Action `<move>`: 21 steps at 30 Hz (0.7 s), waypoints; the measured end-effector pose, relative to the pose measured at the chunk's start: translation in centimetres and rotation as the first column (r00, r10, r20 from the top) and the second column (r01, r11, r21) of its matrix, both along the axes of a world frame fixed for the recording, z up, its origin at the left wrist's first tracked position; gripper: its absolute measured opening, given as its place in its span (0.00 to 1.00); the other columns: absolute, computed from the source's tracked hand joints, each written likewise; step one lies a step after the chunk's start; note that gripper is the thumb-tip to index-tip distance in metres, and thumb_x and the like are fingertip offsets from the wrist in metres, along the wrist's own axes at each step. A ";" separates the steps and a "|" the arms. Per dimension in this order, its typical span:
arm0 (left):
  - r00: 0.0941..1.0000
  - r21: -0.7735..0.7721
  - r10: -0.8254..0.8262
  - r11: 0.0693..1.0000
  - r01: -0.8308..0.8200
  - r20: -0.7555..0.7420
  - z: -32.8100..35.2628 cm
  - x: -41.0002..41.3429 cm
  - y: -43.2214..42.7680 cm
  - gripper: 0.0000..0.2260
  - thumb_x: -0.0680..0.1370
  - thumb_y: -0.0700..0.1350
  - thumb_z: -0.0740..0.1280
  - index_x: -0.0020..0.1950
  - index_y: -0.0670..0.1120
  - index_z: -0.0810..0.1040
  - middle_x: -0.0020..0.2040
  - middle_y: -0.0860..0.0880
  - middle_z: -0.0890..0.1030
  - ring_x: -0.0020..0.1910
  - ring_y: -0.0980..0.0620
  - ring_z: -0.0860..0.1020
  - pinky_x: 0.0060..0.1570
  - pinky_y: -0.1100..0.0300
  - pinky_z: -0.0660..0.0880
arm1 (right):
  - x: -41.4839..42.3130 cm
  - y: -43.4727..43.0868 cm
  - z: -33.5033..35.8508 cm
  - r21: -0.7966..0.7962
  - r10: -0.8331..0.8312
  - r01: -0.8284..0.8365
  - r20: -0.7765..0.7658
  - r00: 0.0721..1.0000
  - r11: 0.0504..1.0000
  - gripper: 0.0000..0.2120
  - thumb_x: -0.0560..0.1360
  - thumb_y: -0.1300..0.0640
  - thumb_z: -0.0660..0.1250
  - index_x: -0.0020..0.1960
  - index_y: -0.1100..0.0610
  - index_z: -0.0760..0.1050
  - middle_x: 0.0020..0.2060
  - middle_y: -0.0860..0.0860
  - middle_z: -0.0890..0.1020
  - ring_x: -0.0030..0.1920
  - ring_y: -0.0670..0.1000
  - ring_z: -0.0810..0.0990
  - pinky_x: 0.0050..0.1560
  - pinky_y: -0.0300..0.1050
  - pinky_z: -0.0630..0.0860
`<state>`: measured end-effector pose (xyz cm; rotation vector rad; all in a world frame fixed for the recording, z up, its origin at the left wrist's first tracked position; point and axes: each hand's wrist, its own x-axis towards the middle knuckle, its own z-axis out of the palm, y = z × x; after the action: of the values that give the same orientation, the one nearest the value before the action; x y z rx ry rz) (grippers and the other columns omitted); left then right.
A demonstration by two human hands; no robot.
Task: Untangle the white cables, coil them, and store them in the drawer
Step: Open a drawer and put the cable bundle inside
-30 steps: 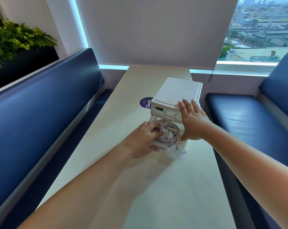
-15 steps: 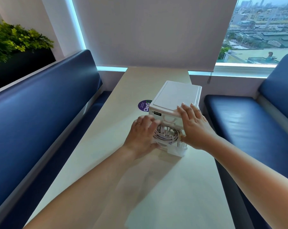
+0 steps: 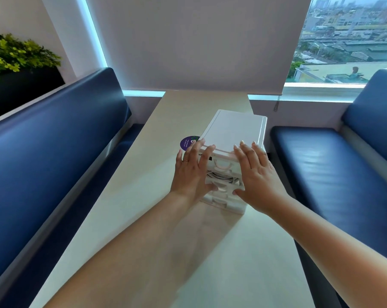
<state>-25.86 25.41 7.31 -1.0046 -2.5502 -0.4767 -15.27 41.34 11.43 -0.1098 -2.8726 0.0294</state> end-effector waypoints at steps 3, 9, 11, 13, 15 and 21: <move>0.998 0.028 -0.068 0.997 0.067 0.008 -0.4 -0.6 -0.4 0.48 0.68 0.57 0.77 0.75 0.57 0.46 0.78 0.47 0.48 0.77 0.46 0.54 0.74 0.46 0.44 | -0.3 0.3 -0.6 0.014 -0.007 0.007 -0.033 0.999 1.000 0.51 0.66 0.48 0.76 0.78 0.57 0.48 0.77 0.54 0.53 0.77 0.59 0.46 0.73 0.51 0.46; 0.991 0.111 -0.127 0.985 0.130 -0.038 -0.4 -1.3 -1.0 0.38 0.73 0.41 0.74 0.75 0.55 0.54 0.76 0.46 0.56 0.74 0.47 0.61 0.74 0.46 0.48 | -1.1 0.6 -2.0 0.061 -0.022 0.030 -0.129 0.991 0.998 0.50 0.60 0.53 0.80 0.74 0.61 0.58 0.72 0.59 0.65 0.72 0.63 0.60 0.70 0.58 0.61; 0.994 0.148 -0.106 0.983 0.110 -0.035 -0.5 -1.1 -0.5 0.37 0.72 0.39 0.74 0.73 0.54 0.57 0.75 0.44 0.60 0.73 0.45 0.63 0.73 0.48 0.50 | -1.2 0.6 -2.2 0.071 -0.024 0.035 -0.147 0.989 0.997 0.50 0.59 0.53 0.81 0.74 0.61 0.58 0.71 0.59 0.66 0.71 0.63 0.61 0.69 0.59 0.64; 0.996 0.183 -0.085 0.979 0.090 -0.033 -0.6 -0.9 -0.1 0.37 0.71 0.38 0.75 0.72 0.54 0.58 0.74 0.43 0.62 0.73 0.44 0.64 0.73 0.50 0.50 | -1.4 0.6 -2.3 0.086 -0.031 0.045 -0.157 0.987 0.995 0.50 0.58 0.54 0.81 0.73 0.61 0.59 0.70 0.59 0.67 0.70 0.64 0.62 0.67 0.60 0.68; 0.996 0.195 -0.073 0.978 0.080 -0.044 -0.7 -0.8 0.1 0.36 0.71 0.38 0.75 0.72 0.53 0.59 0.74 0.43 0.63 0.73 0.44 0.65 0.73 0.51 0.51 | -1.5 0.6 -2.5 0.091 -0.038 0.053 -0.153 0.987 0.994 0.49 0.59 0.56 0.80 0.73 0.61 0.59 0.70 0.58 0.66 0.70 0.64 0.63 0.67 0.60 0.69; 0.997 0.190 -0.059 0.979 0.069 -0.056 -0.5 -0.7 0.1 0.37 0.70 0.38 0.76 0.72 0.52 0.60 0.73 0.42 0.64 0.71 0.44 0.66 0.73 0.49 0.54 | -1.6 0.5 -2.6 0.070 -0.046 0.057 -0.149 0.988 0.996 0.49 0.59 0.57 0.79 0.74 0.61 0.58 0.70 0.58 0.66 0.71 0.63 0.61 0.66 0.61 0.69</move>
<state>-26.60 25.54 6.82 -1.0162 -2.3802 -0.6919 -16.87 41.88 8.85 -0.1605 -2.7183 -0.0765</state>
